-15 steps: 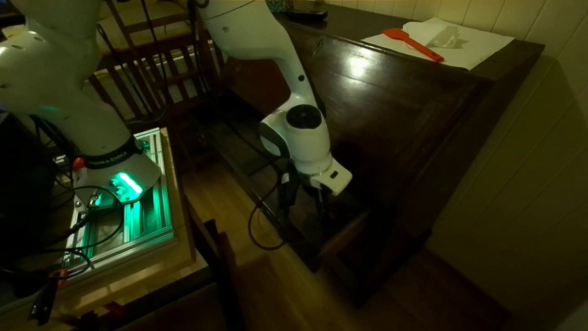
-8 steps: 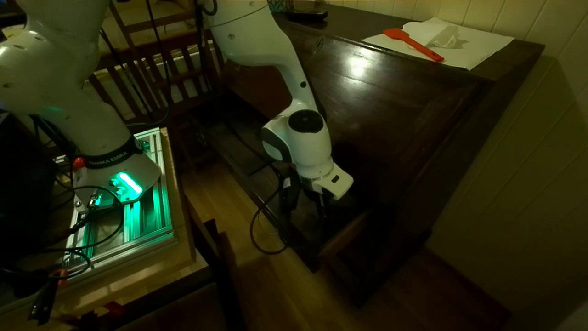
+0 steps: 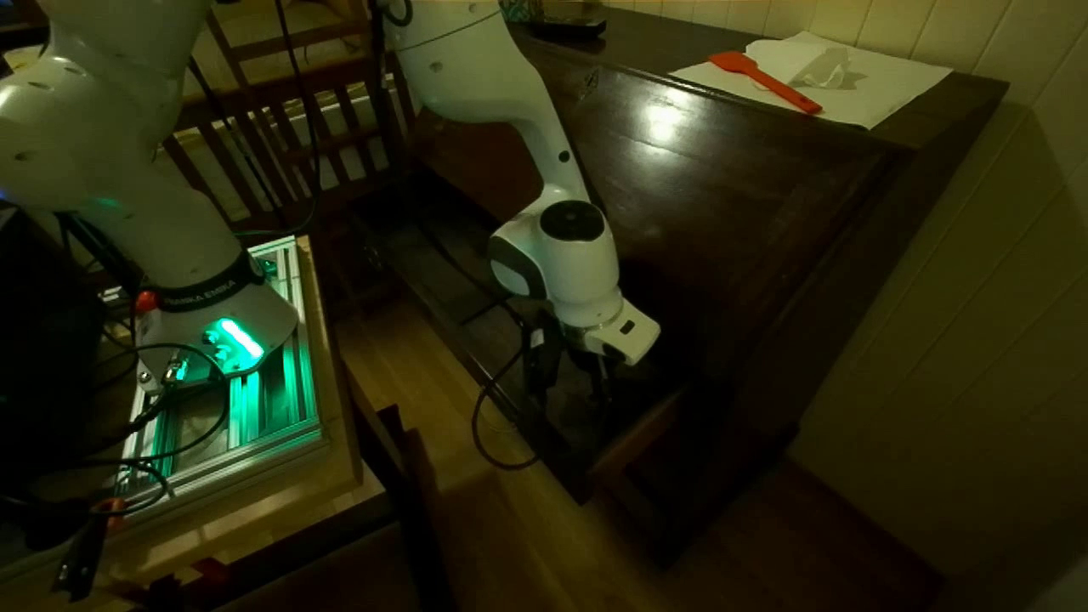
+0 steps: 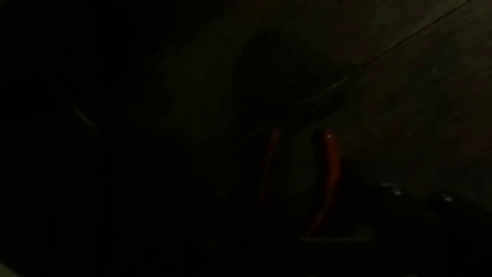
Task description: Remove the pliers from the right drawer and put it on the top counter
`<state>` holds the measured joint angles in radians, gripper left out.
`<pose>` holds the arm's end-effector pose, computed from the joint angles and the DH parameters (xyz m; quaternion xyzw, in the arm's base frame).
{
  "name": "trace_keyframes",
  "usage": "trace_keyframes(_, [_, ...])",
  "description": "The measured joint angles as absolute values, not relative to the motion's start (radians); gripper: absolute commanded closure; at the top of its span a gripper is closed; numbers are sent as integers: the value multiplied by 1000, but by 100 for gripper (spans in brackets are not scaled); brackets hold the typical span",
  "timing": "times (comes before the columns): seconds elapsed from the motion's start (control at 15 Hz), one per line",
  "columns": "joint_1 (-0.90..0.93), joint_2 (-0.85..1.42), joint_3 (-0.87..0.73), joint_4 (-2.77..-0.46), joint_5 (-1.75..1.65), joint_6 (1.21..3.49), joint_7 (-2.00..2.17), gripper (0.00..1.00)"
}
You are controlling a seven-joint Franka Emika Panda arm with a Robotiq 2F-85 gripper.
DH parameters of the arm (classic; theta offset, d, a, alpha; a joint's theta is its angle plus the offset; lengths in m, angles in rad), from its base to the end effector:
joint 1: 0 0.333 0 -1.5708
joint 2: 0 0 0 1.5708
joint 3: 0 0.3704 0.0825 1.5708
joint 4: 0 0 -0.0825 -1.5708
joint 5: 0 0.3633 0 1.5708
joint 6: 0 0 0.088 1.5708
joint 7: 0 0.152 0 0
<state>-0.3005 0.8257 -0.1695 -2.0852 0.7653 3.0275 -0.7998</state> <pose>0.4965 -0.3107 0.0559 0.9804 -0.1797 0.0702 0.0394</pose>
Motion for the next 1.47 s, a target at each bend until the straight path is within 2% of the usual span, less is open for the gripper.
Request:
trace_keyframes(0.47, [-253,821,-214,-2097,760,3015,-801,71])
trace_keyframes(0.87, [-123,662,-365,-2318,757,2993,-811,71])
trace_keyframes(1.0, [-116,572,-395,-2386,614,2957,-738,71])
trace_keyframes(1.13, [-124,478,-414,-2437,457,2893,-628,71])
trace_keyframes(1.47, [-43,233,-545,-2496,282,2529,-461,71])
